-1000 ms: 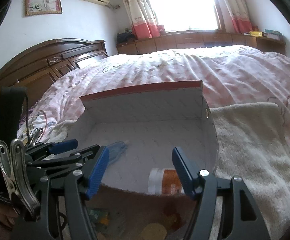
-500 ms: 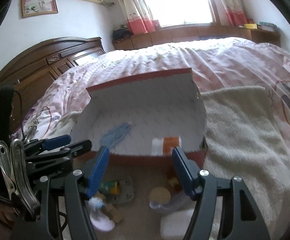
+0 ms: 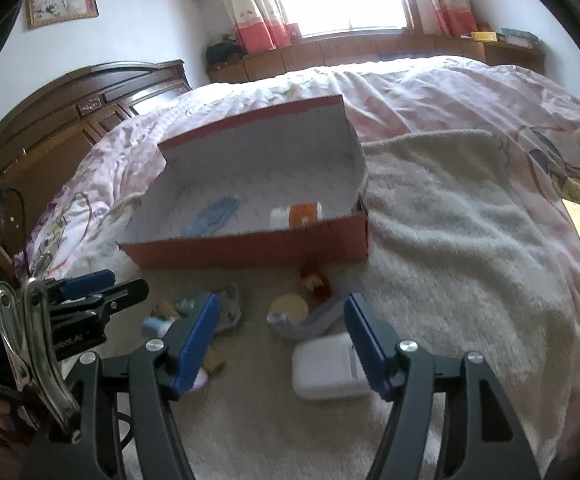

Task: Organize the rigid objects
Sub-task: 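Withdraw both tools from the box toward the remaining items, then grasp the blue-and-white spray bottle with the left tool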

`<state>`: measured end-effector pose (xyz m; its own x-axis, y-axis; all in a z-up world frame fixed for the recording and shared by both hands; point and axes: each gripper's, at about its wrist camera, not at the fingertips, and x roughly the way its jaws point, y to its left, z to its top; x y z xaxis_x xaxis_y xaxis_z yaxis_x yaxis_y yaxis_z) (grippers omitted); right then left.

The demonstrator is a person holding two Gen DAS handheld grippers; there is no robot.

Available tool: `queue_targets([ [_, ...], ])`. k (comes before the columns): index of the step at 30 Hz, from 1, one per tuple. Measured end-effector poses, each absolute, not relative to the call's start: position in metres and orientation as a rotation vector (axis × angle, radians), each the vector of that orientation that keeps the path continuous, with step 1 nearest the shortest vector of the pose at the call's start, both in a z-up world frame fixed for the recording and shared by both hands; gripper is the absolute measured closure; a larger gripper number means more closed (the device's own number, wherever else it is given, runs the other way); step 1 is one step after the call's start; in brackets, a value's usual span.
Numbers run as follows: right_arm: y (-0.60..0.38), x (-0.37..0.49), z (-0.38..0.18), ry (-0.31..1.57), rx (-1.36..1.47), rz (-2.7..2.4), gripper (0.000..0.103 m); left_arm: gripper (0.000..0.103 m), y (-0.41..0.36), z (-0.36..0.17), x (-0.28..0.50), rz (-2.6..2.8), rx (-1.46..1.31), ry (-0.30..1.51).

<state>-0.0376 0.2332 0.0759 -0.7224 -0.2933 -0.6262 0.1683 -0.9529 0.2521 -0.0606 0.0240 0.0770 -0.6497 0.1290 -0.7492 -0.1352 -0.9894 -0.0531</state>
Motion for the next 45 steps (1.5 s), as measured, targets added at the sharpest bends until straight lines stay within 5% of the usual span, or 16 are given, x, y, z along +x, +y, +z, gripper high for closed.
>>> queue_targets([
  [8,0.234,-0.019,0.061,-0.203,1.069,-2.686,0.034,0.045,0.026,0.062,-0.047,2.671,-1.267,-0.052],
  [12,0.236,-0.013,0.055,-0.193,1.083,-2.682,0.034,0.025,0.03,0.059,-0.044,2.646,-1.256,-0.09],
  [25,0.239,-0.005,0.04,-0.187,1.116,-2.663,0.034,0.026,0.041,0.04,-0.022,2.632,-1.284,0.053],
  [30,0.24,-0.006,0.037,-0.186,1.127,-2.66,0.034,0.043,0.038,0.035,-0.023,2.609,-1.312,0.015],
  [33,0.24,-0.006,0.037,-0.19,1.126,-2.662,0.034,0.045,0.03,0.036,-0.02,2.61,-1.303,-0.036],
  [39,0.24,-0.011,0.031,-0.217,1.151,-2.65,0.034,0.044,0.027,0.043,-0.031,2.581,-1.279,-0.169],
  [45,0.241,-0.011,0.031,-0.21,1.15,-2.65,0.034,0.032,0.041,0.037,-0.043,2.598,-1.259,-0.105],
])
